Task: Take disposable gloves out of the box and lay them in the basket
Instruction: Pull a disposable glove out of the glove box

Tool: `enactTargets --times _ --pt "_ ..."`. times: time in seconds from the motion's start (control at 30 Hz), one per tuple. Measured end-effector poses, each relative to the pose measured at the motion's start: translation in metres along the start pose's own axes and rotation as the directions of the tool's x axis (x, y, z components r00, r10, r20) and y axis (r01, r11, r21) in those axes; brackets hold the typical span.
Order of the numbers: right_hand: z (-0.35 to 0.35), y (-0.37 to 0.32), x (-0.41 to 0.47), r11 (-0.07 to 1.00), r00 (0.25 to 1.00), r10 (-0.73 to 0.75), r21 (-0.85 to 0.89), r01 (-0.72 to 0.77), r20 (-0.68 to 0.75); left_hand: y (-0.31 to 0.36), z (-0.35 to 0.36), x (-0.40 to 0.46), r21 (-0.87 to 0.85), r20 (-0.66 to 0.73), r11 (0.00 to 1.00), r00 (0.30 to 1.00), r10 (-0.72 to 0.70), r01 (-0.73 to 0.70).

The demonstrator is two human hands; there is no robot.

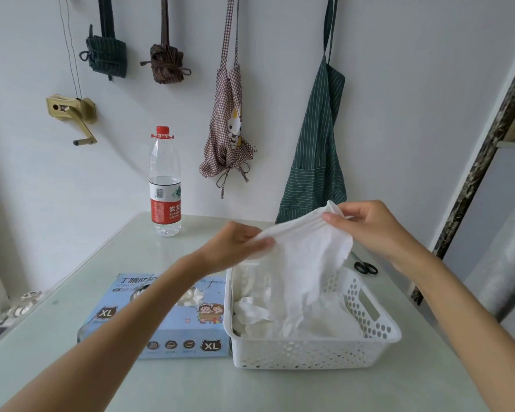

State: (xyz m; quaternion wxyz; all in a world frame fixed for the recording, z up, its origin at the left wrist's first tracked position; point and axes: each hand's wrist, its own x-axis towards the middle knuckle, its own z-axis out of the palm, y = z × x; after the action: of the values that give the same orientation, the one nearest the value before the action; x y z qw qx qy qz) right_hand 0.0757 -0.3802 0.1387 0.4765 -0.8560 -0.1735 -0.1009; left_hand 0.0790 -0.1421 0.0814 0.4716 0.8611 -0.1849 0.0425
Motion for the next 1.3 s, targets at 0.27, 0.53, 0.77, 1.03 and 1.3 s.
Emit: enactTargets --times 0.27,0.53,0.77,1.03,1.3 --pt "0.025 -0.002 -0.009 0.971 0.935 -0.197 0.070 0.227 -0.296 0.034 -0.033 -0.017 0.150 -0.196 0.971 0.957 0.214 -0.186" --pt "0.026 0.045 -0.006 0.977 0.976 0.174 0.144 -0.155 -0.129 0.025 -0.017 0.015 0.528 -0.210 0.849 0.967 0.144 -0.012" --pt "0.041 0.138 0.003 0.797 0.904 0.424 -0.454 -0.398 -0.048 -0.030 0.058 0.047 0.670 -0.007 0.742 0.999 0.031 -0.018" --pt "0.050 0.130 -0.005 0.612 0.893 0.441 -0.758 -0.225 0.090 -0.038 0.061 0.015 0.676 0.082 0.735 0.986 -0.147 0.054" --pt "0.045 0.130 -0.007 0.701 0.912 0.400 -0.671 -0.239 0.093 -0.037 0.068 0.012 0.744 0.248 0.669 0.925 -0.289 0.010"
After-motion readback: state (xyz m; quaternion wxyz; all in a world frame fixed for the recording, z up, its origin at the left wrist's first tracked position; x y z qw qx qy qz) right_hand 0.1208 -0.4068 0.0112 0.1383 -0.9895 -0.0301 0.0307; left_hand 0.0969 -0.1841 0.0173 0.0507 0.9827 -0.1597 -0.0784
